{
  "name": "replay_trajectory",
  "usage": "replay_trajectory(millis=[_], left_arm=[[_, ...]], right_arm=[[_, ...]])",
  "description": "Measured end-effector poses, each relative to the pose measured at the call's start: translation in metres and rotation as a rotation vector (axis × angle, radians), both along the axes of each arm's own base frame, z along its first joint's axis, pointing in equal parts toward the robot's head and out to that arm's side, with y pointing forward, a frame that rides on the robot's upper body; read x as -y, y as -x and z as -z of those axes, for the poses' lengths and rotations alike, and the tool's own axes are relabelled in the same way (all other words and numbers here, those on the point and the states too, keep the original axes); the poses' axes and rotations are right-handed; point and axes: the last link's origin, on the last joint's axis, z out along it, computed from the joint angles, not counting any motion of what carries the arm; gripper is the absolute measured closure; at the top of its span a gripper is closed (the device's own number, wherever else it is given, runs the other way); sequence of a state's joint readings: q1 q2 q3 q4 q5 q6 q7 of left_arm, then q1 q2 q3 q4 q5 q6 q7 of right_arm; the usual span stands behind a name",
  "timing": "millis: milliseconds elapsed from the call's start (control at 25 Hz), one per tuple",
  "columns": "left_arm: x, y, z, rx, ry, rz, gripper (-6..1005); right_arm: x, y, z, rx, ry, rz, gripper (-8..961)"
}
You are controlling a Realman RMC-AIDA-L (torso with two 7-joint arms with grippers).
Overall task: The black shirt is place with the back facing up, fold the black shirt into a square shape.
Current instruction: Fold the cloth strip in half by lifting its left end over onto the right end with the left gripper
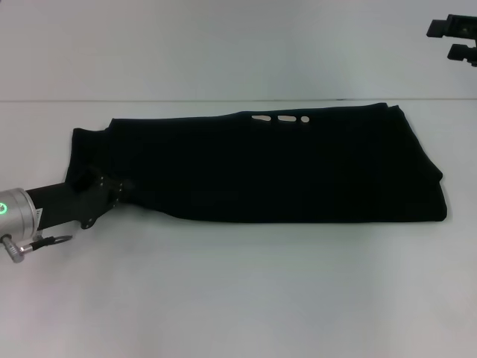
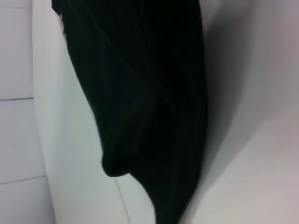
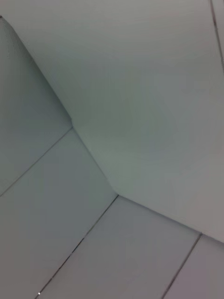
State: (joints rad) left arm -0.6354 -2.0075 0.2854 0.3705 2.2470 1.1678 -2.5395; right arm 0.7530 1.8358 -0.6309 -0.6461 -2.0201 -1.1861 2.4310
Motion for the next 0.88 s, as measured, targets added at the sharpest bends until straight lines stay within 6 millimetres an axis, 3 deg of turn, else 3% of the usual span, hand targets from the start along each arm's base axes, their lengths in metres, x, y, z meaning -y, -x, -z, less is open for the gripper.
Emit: replay_trajectory(millis=[40, 120, 160, 200, 320, 600, 720, 880], left_arm=[[0.0, -0.001, 0.0, 0.0, -0.002, 0.012, 801], [0.001, -0.002, -0.001, 0.0, -0.009, 0.033, 991], [0.002, -0.002, 0.0, 0.0, -0.012, 0.039, 992], [0.002, -0.002, 0.0, -0.001, -0.013, 0.042, 993], [0.005, -0.001, 0.002, -0.007, -0.013, 0.051, 995], [0.002, -0.004, -0.001, -0.033, -0.032, 0.103, 996], [0.0, -0.003, -0.006, -0.064, -0.05, 0.13, 996], [-0.001, 0.0, -0.012, -0.133, -0.052, 0.179, 997]], right_arm=[[0.001, 0.0, 0.0, 0.006, -0.001, -0.017, 159], [0.007, 0.001, 0.001, 0.014, -0.008, -0.094, 158], [0.021, 0.0, 0.006, 0.01, -0.045, -0.225, 157], [0.021, 0.0, 0.006, 0.01, -0.045, -0.225, 157], [0.048, -0.013, 0.013, -0.009, -0.214, -0.376, 158], [0.11, -0.066, 0.022, 0.027, -0.495, -0.358, 158], [0.129, -0.079, 0.02, -0.025, -0.606, -0.328, 158], [0.137, -0.084, 0.019, -0.08, -0.664, -0.305, 158]])
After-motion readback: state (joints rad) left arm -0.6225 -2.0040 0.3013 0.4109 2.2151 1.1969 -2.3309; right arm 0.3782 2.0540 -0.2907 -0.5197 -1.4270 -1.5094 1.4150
